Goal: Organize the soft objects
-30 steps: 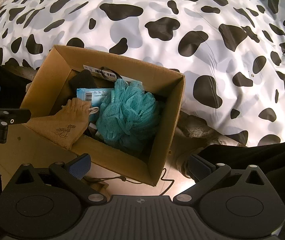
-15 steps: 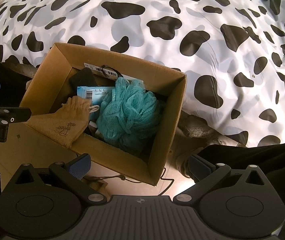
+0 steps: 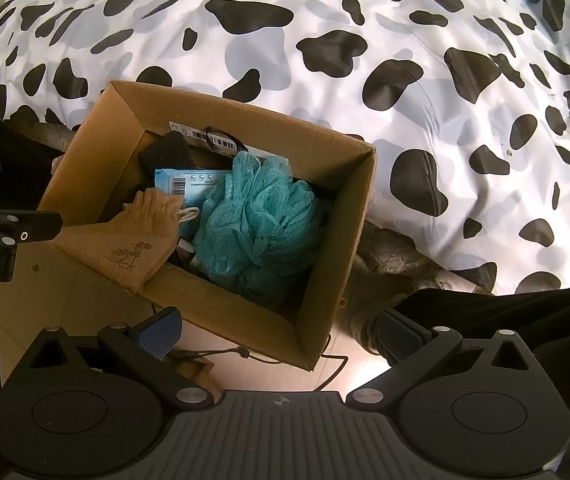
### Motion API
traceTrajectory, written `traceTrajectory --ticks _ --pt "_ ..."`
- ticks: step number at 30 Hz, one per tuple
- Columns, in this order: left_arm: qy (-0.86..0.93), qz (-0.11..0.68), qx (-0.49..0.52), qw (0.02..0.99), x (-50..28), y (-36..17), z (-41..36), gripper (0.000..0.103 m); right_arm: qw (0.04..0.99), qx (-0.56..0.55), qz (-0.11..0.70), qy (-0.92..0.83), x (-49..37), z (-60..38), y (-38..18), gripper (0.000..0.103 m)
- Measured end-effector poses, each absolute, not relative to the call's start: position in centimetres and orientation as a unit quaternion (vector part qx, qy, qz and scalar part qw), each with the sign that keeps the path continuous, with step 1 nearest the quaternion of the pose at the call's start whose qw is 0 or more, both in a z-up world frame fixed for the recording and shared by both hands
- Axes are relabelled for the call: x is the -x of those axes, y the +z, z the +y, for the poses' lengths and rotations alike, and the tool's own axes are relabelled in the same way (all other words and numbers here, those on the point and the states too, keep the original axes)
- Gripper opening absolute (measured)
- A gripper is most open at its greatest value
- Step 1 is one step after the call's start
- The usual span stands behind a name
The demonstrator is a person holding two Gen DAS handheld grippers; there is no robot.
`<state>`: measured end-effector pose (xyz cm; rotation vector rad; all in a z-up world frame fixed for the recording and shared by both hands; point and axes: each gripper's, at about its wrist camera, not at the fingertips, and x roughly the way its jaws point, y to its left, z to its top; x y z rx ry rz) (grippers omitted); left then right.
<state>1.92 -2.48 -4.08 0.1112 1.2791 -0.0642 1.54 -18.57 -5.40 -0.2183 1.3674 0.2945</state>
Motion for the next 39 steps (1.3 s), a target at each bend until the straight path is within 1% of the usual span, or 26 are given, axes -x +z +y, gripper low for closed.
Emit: traceTrajectory --ticks 39 --pt "-0.028 0.597 -0.049 0.8 -2.01 -4.01 -2.38 0.103 0.755 0.115 0.63 0.142 -1.4 -18.21 -5.68 0.103"
